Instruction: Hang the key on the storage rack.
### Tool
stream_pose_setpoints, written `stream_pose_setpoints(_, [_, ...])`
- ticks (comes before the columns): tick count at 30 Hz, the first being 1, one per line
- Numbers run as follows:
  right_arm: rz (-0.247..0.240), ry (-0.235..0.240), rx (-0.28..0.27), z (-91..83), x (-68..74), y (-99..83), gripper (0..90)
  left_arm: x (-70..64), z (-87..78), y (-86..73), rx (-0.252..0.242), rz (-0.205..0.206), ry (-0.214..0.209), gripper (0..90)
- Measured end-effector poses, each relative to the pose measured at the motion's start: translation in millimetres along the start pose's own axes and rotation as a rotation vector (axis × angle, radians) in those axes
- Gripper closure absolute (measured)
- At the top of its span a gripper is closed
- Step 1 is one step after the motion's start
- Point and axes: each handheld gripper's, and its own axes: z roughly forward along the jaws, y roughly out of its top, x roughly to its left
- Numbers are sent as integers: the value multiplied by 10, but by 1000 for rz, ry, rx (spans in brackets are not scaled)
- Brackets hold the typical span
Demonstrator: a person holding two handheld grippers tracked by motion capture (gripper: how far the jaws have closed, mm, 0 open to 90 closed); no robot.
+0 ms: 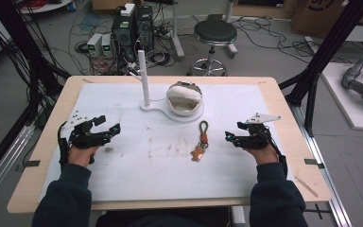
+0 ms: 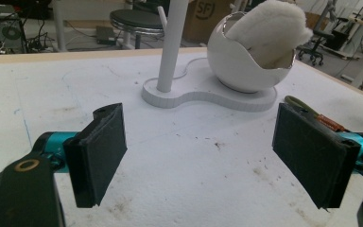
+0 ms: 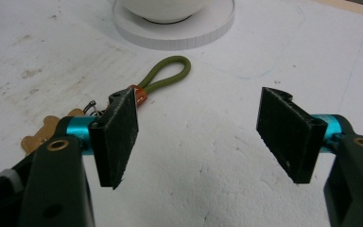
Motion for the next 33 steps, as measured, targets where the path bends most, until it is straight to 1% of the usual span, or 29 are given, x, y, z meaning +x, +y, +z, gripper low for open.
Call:
stream_pose_setpoints(3, [4,-34,-14,-8,15,-8,348,-1,8,-4,6,0,-3,182])
stream_pose_setpoints(5, [16,-44,-34,-22,19,-12,344,-6,6,-3,5,-3,-4,182])
stream_pose_setpoints(8, [17,-49,-37,-22,31,-17,339,-10,2,0,1,-1,-6,182])
stream_pose_setpoints(12, [-3,-45,-22,14,98,-6,313,-29,-1,0,13,3,-7,182])
stream_pose_setpoints(14, [-3,-40,-23,32,140,-2,313,-38,-2,-11,6,4,-8,184])
stream_pose_setpoints(15, [-7,-35,-24,51,164,-3,313,-41,4,-23,8,-4,-9,188])
stream_pose_setpoints(19, [-3,-33,-12,125,240,-3,293,-47,14,-31,11,-1,-12,188])
stream_pose_setpoints(21, [11,-30,-15,171,275,0,285,-39,15,-33,14,-2,-11,188])
stream_pose_setpoints(22, [17,-26,-11,198,292,2,285,-32,19,-36,16,-4,-10,188])
stream_pose_setpoints(27, [15,-9,25,339,380,26,289,-26,30,-48,25,-7,-12,188])
stream_pose_setpoints(28, [17,-4,40,373,403,28,298,-29,33,-50,27,-8,-13,188])
stream_pose_setpoints(30, [22,5,51,421,425,32,345,-36,43,-56,31,-7,-15,188])
stream_pose_setpoints(31, [38,6,62,468,436,38,351,-39,52,-61,34,-6,-17,188])
stream_pose_setpoints(32, [45,2,75,514,440,41,369,-43,57,-64,36,-4,-16,188])
stream_pose_setpoints(33, [41,-7,87,551,439,44,387,-46,63,-67,41,-1,-19,188])
